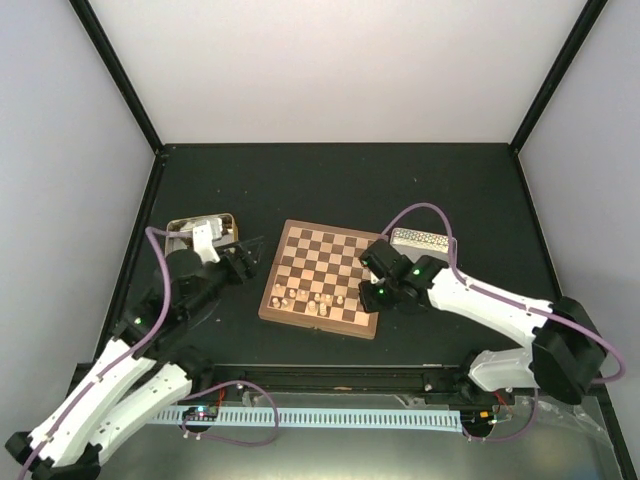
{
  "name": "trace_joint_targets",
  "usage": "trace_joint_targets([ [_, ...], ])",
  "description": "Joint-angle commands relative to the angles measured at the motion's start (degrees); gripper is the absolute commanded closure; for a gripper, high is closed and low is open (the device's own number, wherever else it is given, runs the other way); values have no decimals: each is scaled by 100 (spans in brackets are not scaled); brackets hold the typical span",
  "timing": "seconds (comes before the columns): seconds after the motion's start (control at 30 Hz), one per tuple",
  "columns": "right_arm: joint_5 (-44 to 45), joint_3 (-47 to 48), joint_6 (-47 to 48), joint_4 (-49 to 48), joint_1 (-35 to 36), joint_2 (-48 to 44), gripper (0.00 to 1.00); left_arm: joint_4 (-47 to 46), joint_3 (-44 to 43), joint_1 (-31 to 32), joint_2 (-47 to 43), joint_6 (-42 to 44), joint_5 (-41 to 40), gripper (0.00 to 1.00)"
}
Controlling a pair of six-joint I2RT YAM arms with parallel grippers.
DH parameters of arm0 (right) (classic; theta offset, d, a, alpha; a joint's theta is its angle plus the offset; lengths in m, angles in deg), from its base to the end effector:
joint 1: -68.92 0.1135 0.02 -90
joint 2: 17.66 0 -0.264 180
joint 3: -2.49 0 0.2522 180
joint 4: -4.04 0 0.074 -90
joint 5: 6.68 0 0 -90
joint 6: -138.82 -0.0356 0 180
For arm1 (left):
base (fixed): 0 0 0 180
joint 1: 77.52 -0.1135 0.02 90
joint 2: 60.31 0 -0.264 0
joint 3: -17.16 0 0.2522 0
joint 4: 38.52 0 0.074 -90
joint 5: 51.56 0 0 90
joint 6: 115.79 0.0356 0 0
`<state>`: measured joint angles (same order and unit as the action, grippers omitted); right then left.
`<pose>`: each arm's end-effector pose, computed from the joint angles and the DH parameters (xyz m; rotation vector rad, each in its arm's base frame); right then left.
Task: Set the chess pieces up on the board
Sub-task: Place the chess piece on the chessboard.
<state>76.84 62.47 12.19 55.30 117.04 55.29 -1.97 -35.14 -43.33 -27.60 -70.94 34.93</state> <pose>0.1545 0.1783 0.2108 -0.3200 2.8142 0.5551 0.1172 -0.0770 0.3088 -0.2321 1.9521 -0.8827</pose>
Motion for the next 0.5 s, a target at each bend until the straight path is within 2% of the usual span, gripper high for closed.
trace_joint_targets([
  [0.0, 531, 565, 393, 966, 236, 473, 99, 1499, -636, -34, -336, 1423, -662, 21],
  [0.13, 633, 837, 435, 1130, 404, 907, 99, 1932, -682, -29, -591, 1744, -699, 21],
  [0.47, 644, 1602, 589, 1430, 565, 1782, 97, 1935, -245, -34, -990, 2032, -725, 21],
])
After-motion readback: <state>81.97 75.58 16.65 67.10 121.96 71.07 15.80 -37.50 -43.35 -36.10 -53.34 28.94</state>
